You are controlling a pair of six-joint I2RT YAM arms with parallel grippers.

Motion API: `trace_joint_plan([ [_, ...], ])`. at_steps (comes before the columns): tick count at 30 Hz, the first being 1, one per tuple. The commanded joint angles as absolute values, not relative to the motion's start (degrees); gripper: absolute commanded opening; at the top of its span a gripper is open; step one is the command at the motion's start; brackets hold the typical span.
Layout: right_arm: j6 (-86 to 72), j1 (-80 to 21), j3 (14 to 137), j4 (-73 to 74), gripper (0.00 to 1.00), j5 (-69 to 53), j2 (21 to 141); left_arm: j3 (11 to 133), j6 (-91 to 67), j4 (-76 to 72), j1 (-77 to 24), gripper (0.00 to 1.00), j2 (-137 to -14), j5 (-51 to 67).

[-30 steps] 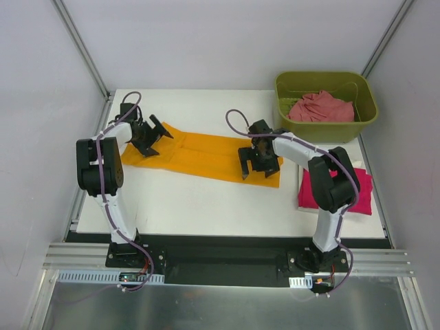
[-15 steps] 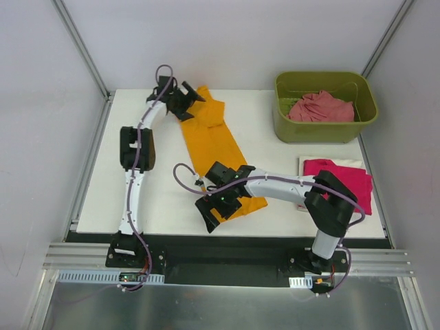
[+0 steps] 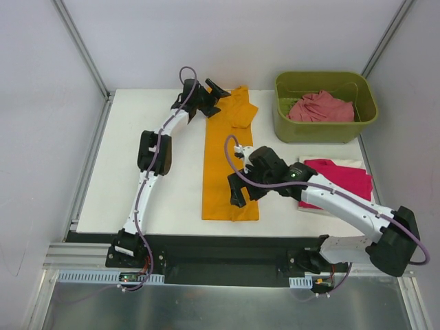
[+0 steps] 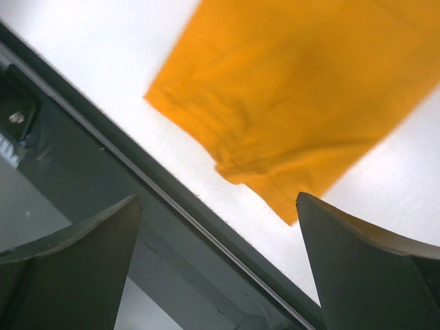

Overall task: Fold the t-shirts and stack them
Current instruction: Rotate the tshirt 90 degrees, then grab the bottom of the folded rectangular tshirt with both arms

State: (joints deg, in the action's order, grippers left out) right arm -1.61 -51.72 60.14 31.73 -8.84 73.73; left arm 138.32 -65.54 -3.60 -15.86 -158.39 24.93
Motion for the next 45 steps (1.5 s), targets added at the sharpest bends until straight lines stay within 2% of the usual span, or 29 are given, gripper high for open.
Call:
trace_joint_plan([
  [1, -6.06, -49.22, 55.9, 30.06, 1.0, -1.76, 67.69, 137.55, -61.97, -6.6, -14.33, 0.99, -152.86, 21.28],
  [5, -6.07, -48.78, 53.45, 28.22, 1.0, 1.5, 61.64, 135.1, -55.22, -5.19, -14.33, 0.99, -142.95, 20.21],
  [10, -6.06, -48.78, 49.13, 24.43, 1.0, 3.24, 54.59, 124.38, -50.72, -4.05, -14.24, 0.99, -130.89, 21.62],
  [14, -7.29, -48.69, 48.52, 27.24, 1.0, 5.54, 54.58, 115.42, -46.15, -1.33, -14.33, 0.99, -119.22, 25.74],
  [19, -5.72, -48.6, 47.11, 28.65, 1.0, 6.68, 52.39, 90.74, -47.46, -0.26, -14.5, 0.99, -104.53, 29.97],
  [23, -6.24, -48.08, 45.8, 30.14, 1.0, 8.52, 51.33, 71.93, -47.11, -0.26, -16.95, 0.99, -90.57, 28.13],
  [27, -6.42, -47.72, 43.34, 29.19, 1.0, 3.19, 51.59, 52.8, -47.46, 2.02, -19.68, 0.99, -80.44, 26.11],
  [29, -6.85, -47.64, 42.28, 29.18, 1.0, 0.72, 52.73, 47.05, -49.13, 2.9, -21.0, 0.99, -75.62, 25.66],
  [33, -8.34, -47.72, 39.65, 29.79, 1.0, 0.53, 54.93, 34.49, -52.11, 5.27, -25.65, 1.0, -69.09, 26.28],
  [41, -10.98, -47.46, 36.48, 27.17, 0.99, -8.51, 61.43, 26.19, -54.93, 7.56, -32.07, 0.94, -63.98, 25.23],
  [45, -12.74, -47.46, 35.07, 24.44, 0.92, -10.28, 65.81, 26.89, -54.23, 7.65, -35.06, 0.77, -67.93, 24.87],
])
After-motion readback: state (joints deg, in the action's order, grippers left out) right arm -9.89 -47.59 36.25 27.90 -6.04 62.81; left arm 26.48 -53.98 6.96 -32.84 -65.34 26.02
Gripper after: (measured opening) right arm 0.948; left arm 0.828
